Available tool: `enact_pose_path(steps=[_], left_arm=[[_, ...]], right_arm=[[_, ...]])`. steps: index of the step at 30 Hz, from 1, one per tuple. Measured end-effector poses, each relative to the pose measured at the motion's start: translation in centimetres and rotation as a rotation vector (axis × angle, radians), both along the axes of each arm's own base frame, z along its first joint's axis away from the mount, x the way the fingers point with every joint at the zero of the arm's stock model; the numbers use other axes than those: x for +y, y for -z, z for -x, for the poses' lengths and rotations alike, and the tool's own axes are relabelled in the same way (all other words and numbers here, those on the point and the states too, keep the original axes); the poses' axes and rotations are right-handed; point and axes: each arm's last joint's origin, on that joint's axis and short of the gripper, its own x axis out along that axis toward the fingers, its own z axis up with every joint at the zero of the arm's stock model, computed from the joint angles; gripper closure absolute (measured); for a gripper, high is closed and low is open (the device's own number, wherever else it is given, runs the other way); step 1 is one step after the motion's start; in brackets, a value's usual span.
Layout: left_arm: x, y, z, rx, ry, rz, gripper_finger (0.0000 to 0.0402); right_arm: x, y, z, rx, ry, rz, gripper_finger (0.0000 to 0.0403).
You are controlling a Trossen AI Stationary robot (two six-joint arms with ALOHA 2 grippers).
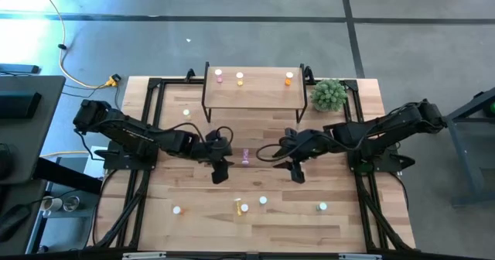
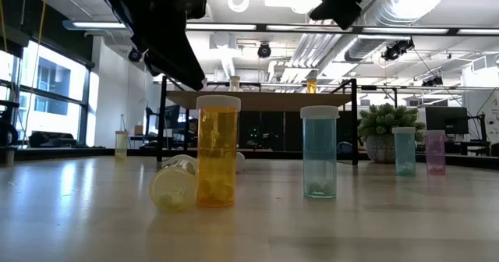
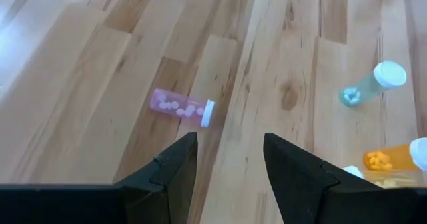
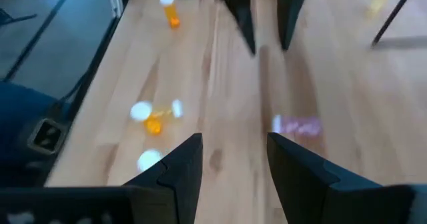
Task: Pick and place medicine bottles onto shelf by color
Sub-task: Put the left blue pill bottle on the shelf
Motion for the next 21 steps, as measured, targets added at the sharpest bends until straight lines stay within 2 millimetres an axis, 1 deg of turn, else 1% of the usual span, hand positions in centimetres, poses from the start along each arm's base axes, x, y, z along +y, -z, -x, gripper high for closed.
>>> enact_pose_path(steps=[4, 7, 13, 17, 21], left_arm=[[0.0, -0.3, -0.3, -0.039, 0.005, -0.002, 0.0241], [-0.1, -0.4, -0.5, -0.063, 0.024, 0.019, 0.0241], [-0.4, -0.5, -0.6, -0.077, 0.063, 0.116, 0.0241], [-0.8, -0.5, -0.6, -0.074, 0.085, 0.149, 0.0241], [-1.7, -0.5, -0.5, -0.078, 0.111, 0.16, 0.0241]], right_arm=[[0.3, -0.5, -0.2, -0.067, 0.042, 0.04, 0.0244], [0.7, -0.7, -0.3, -0.091, 0.031, 0.035, 0.0239], [1.5, -1.0, -0.3, -0.128, 0.002, 0.022, 0.0199], [2.2, -0.5, -0.6, -0.111, -0.041, 0.009, 0.0182], [3.3, 0.9, -1.3, -0.061, -0.15, 0.006, 0.0181]])
